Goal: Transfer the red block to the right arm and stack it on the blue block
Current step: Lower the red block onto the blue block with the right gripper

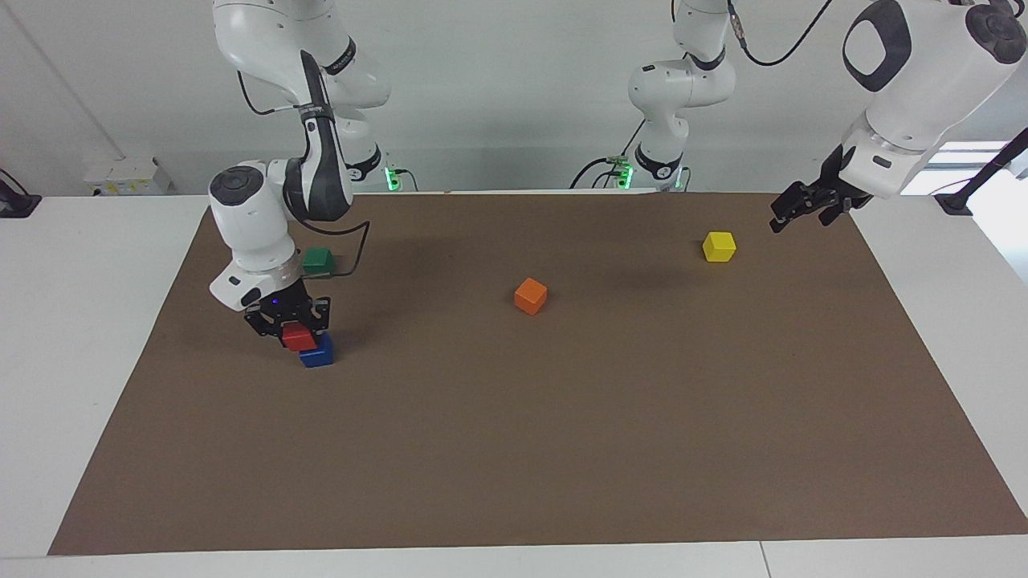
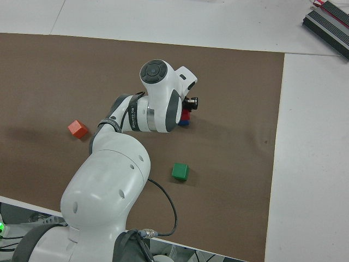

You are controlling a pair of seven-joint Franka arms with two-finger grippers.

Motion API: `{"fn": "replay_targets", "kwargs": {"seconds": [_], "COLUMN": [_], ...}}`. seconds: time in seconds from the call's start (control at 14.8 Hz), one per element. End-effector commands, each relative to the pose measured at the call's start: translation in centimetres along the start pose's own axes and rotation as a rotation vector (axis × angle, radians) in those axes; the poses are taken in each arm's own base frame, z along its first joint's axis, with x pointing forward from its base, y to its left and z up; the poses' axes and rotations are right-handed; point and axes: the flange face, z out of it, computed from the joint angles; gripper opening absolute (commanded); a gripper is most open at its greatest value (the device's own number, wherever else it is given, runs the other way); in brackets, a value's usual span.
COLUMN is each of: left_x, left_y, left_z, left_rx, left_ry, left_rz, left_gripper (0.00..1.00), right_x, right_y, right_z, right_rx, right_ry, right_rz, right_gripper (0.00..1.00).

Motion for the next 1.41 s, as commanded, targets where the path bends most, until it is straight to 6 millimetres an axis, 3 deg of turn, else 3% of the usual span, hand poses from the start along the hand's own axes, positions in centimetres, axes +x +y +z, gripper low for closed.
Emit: {"fn": "replay_targets", "kwargs": {"seconds": [0.0, 0.54, 1.35], "left_x": [-0.2, -0.4, -0.4], "left_y": [0.4, -0.5, -0.6], "left_z": [-0.6, 0.1, 0.1], "left_rx": [0.012, 0.010, 0.011], "left_ry": [0.000, -0.015, -0.018], "left_rz": [0.000, -0.011, -0.016], "left_gripper": [1.00, 1.00, 1.00], "right_x": [-0.5, 0.5, 0.4], "right_y": [0.0, 0.2, -0.3], "right_z": [-0.8, -0.2, 0.7], "right_rx": [0.035, 0.044, 0.045], "right_ry": [0.026, 0.037, 0.043], "right_rz": [0.018, 0.030, 0.023], "right_gripper": [0.00, 0.00, 0.00]}}
